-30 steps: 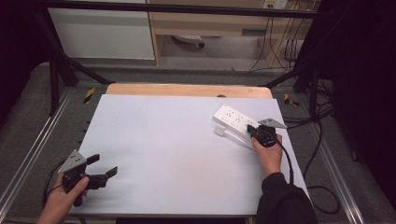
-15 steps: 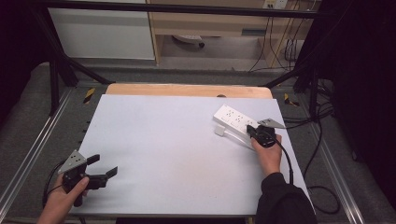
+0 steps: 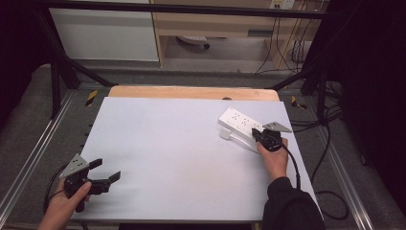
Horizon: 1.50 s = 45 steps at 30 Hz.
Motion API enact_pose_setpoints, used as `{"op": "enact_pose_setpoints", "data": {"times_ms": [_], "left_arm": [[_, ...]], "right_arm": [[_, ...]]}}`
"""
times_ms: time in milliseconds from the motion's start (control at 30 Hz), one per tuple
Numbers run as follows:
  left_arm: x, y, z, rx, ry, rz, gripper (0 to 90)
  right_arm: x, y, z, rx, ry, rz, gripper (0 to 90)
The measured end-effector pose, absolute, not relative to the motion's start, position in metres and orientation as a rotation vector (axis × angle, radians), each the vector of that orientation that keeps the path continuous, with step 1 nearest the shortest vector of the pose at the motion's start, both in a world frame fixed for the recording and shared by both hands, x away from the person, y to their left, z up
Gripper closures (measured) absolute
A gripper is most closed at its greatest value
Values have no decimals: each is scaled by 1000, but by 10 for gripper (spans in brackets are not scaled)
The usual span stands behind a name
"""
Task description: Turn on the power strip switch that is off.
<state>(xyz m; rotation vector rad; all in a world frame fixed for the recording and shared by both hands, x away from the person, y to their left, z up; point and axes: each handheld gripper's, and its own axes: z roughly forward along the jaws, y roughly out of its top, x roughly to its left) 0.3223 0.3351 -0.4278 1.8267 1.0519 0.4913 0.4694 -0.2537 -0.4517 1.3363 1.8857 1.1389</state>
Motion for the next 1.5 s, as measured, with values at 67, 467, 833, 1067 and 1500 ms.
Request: {"op": "enact_pose_setpoints", "data": {"times_ms": [67, 467, 833, 1067, 1500], "left_arm": [[322, 335, -428, 1827, 1051, 491, 78], [322, 335, -428, 1829, 1051, 488, 78], [322, 334, -428, 1833, 1050, 492, 78], [322, 334, -428, 1835, 1047, 492, 78], [322, 334, -428, 1841, 1048, 489, 78]], "right_arm": [[470, -254, -452, 1339, 1885, 1143, 900], [470, -254, -452, 1339, 1884, 1148, 900], [469, -254, -453, 1331, 1887, 1149, 900], [469, -257, -455, 1340, 1889, 1150, 900], [470, -256, -453, 1357, 1885, 1144, 900]]}}
